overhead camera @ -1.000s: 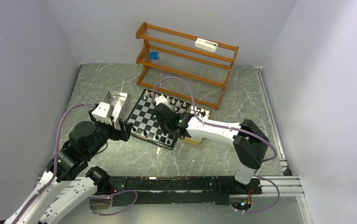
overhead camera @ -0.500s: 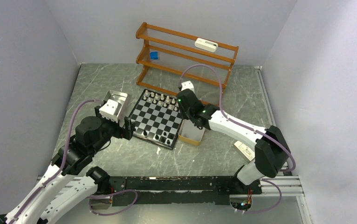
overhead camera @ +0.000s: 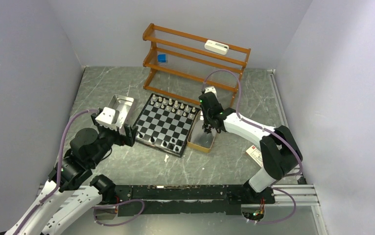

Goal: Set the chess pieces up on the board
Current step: Pick up the chess piece from the storage box, then place the chess piece on the chessboard, then pick up the chess piece from the storage box.

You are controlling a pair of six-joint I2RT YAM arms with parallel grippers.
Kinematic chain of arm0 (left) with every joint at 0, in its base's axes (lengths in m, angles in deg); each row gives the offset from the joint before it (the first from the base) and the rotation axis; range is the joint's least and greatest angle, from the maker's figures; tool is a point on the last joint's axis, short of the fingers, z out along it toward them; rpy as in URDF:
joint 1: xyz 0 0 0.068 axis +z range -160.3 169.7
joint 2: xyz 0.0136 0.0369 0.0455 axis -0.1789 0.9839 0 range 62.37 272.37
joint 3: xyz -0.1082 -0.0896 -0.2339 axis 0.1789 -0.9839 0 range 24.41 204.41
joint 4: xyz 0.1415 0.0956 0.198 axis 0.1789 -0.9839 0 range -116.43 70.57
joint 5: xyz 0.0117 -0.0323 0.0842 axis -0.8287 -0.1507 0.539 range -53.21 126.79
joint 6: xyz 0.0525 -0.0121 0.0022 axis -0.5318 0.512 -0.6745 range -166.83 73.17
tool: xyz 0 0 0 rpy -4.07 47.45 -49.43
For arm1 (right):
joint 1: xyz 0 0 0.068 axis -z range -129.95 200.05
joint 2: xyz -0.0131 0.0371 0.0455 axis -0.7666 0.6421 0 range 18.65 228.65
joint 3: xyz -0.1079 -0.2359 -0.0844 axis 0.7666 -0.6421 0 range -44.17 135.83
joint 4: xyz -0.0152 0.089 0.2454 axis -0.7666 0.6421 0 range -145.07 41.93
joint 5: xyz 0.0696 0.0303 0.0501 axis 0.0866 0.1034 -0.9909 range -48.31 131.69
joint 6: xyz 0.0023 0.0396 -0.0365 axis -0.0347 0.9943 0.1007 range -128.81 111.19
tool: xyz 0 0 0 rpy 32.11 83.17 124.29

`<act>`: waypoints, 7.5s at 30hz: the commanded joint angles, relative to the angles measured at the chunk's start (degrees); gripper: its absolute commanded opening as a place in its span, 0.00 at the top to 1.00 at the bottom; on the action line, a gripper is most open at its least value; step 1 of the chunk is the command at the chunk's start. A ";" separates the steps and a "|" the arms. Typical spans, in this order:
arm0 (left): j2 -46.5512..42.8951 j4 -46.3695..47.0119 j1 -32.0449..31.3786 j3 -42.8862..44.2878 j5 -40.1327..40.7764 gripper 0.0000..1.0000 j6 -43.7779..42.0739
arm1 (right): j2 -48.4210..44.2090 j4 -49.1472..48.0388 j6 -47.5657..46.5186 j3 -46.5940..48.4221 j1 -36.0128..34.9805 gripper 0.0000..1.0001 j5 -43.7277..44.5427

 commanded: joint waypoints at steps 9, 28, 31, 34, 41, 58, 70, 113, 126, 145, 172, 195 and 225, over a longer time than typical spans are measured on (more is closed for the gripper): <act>-0.56 1.64 -0.28 -0.62 0.71 0.02 -1.09 | 5.89 -4.96 -2.80 -0.54 1.83 0.71 1.99; -0.32 1.47 -0.30 -0.66 0.51 0.03 -1.17 | 8.69 -6.59 -2.55 -1.82 2.97 0.74 0.42; -0.25 1.55 -0.31 -0.67 0.48 0.02 -1.17 | 9.00 -6.55 -2.57 -1.73 3.02 0.74 0.41; -0.25 1.47 -0.31 -0.59 0.46 0.02 -1.25 | 9.25 -6.69 -2.60 -1.82 3.17 0.74 0.28; -0.43 1.47 -0.31 -0.67 0.49 0.02 -1.30 | 9.93 -6.72 -2.92 -1.57 3.50 0.74 0.22; -0.58 1.40 -0.26 -0.67 0.66 0.02 -1.31 | 10.15 -6.29 -2.70 -1.23 3.59 0.80 -0.49; -0.60 1.39 -0.31 -0.71 0.64 0.02 -1.34 | 8.08 -4.58 -2.68 -0.72 3.63 0.86 -0.75; -2.32 0.60 -0.31 -0.14 3.58 0.03 -1.17 | 2.11 3.76 5.22 11.42 -17.96 0.86 -7.31; -6.17 0.54 -0.25 -0.53 6.80 0.03 -0.89 | 11.98 2.62 4.96 16.72 -24.46 0.85 -4.87; -6.15 0.59 -0.31 -0.57 6.54 0.02 -0.99 | 19.42 2.27 4.30 19.07 -26.41 0.85 -1.40; -6.14 0.59 -0.31 -0.60 6.29 0.02 -1.17 | 22.01 1.72 4.78 18.90 -26.34 0.85 -1.23; -6.06 0.59 -0.31 -0.58 6.15 0.02 -1.20 | 19.37 2.21 5.59 19.16 -26.39 0.66 0.15; -4.80 0.45 -0.31 -0.66 5.13 0.02 -1.25 | -1.31 1.76 2.81 5.38 -11.89 0.62 7.34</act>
